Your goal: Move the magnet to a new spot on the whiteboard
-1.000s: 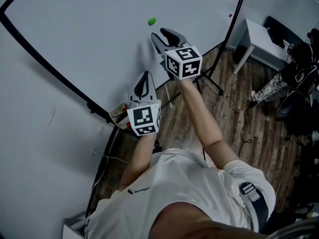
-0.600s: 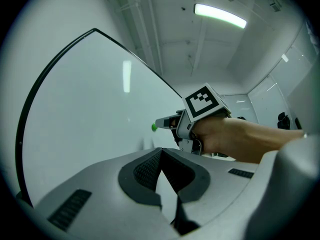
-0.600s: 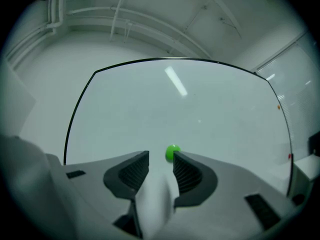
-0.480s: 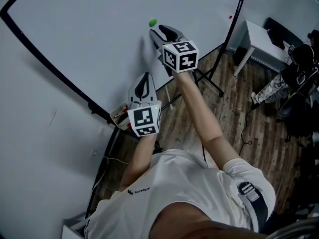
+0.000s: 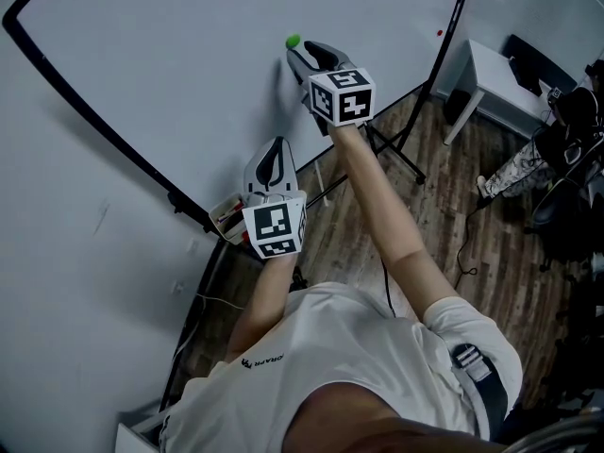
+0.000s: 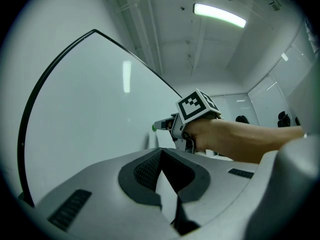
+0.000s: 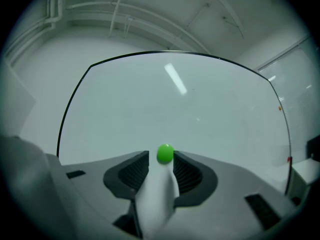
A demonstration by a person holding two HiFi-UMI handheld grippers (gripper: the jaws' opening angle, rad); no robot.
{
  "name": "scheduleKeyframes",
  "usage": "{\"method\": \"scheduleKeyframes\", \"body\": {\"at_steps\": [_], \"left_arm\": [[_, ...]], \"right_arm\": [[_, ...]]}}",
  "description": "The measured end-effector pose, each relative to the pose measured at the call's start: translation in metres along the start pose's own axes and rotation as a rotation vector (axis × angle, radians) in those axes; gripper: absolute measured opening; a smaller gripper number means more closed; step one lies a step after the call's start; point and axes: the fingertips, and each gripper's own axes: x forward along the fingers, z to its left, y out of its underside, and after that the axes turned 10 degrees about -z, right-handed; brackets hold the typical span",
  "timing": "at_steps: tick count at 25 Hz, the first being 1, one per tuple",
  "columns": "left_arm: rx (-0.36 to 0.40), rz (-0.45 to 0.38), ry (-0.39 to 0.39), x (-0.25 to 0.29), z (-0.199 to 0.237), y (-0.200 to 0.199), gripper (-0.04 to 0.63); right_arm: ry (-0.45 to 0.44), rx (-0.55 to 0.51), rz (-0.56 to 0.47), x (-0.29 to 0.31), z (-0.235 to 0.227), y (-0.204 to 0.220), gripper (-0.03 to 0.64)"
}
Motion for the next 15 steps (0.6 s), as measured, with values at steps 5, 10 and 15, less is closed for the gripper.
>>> {"method": "scheduleKeyframes", "body": {"at_steps": [5,10,15], "left_arm": [[0.004,0.002,0.001,0.000,-0.001,0.000,0.003],[0.004,0.002,0.001,0.002,0.002,0.001,0.003],[0.010,0.005,0.001,0.003,0.001,0.003,0.003]], "right_arm": [[-0.009,0.022,0.008,0.004,-0.002,0.003,0.146],[0.003,0.036,0.003,0.012,-0.006,0.002,0.146],[-0.009,0.035,0.005,0.018,-0.008,0.002,0.146]]}}
